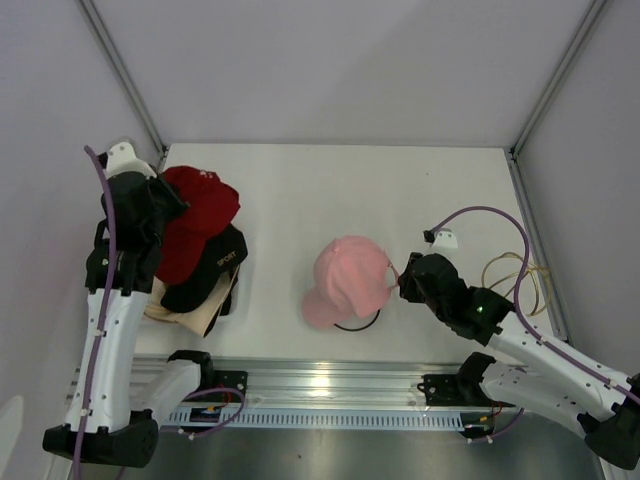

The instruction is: Stack the hats

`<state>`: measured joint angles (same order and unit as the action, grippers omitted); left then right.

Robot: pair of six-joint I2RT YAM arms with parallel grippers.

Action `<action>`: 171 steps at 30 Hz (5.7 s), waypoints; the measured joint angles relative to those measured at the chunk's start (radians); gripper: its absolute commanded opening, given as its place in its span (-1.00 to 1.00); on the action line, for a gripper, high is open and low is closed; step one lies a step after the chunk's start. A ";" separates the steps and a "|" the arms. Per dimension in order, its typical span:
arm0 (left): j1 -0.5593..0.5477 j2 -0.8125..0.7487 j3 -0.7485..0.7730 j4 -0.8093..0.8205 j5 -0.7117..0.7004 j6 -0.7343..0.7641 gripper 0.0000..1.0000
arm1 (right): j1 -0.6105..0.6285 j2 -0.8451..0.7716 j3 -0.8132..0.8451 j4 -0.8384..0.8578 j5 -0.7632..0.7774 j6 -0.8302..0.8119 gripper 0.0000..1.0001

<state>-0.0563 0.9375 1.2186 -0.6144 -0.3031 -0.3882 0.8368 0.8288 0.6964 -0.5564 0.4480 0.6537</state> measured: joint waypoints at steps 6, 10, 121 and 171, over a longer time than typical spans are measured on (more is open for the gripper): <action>-0.104 -0.014 0.149 0.007 0.153 0.034 -0.85 | 0.000 0.001 0.000 0.000 0.017 0.010 -0.44; -0.309 0.007 0.183 0.050 0.202 0.032 -0.82 | 0.000 -0.009 -0.014 0.007 0.023 0.036 -0.40; -0.497 -0.059 -0.166 0.146 -0.522 -0.085 0.99 | 0.051 -0.076 -0.214 0.210 0.009 0.025 -0.90; -0.218 0.051 0.051 -0.054 0.005 0.027 -0.94 | 0.051 -0.053 -0.075 0.105 0.090 -0.063 -0.63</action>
<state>-0.2745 0.9882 1.2701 -0.6685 -0.2985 -0.3611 0.8883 0.7761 0.6216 -0.4519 0.5381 0.5903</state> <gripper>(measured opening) 0.091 0.183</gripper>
